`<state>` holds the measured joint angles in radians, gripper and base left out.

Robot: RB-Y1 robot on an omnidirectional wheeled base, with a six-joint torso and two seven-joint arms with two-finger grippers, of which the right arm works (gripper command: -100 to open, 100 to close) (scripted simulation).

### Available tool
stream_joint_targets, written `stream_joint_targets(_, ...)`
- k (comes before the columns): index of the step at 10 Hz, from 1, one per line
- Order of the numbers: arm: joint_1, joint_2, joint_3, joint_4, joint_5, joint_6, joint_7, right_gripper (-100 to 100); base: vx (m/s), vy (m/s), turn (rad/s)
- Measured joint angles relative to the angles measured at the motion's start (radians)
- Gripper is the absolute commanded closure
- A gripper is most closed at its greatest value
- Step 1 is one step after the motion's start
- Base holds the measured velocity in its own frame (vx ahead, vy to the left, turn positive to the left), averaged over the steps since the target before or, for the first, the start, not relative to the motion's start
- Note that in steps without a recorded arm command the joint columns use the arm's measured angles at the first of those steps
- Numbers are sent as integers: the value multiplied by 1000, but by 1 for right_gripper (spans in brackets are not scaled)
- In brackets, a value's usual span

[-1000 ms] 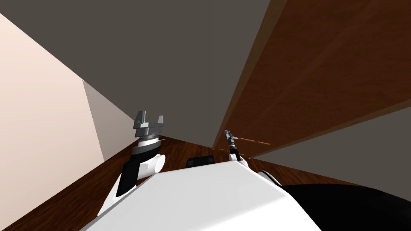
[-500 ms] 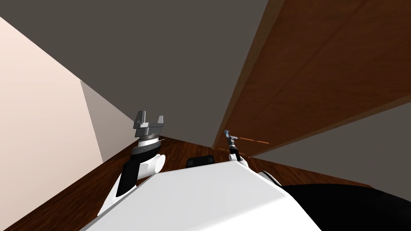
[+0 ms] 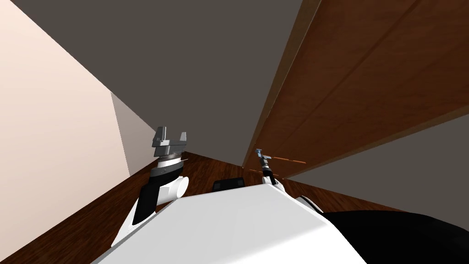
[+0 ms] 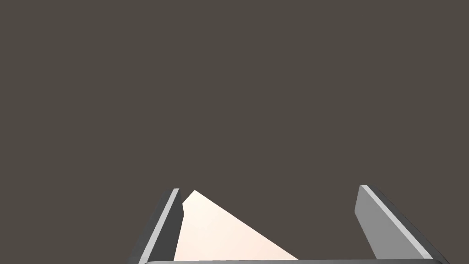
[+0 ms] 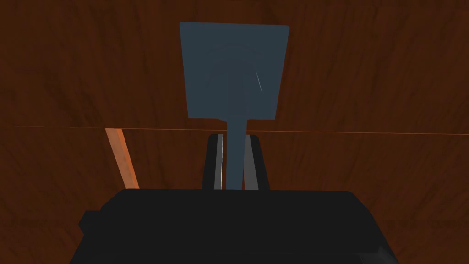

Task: Pull the door open

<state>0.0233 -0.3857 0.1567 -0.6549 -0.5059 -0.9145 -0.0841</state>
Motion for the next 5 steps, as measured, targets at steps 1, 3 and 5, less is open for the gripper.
stream_joint_targets(1,7,-7,10,-5,5,-2,-8,100,-213,-28,102)
stream_joint_targets(3,23,-24,31,-20,15,-5,-27,100,-233,-46,113)
stream_joint_targets(5,31,-38,57,-22,28,-15,-50,100,-231,-59,101)
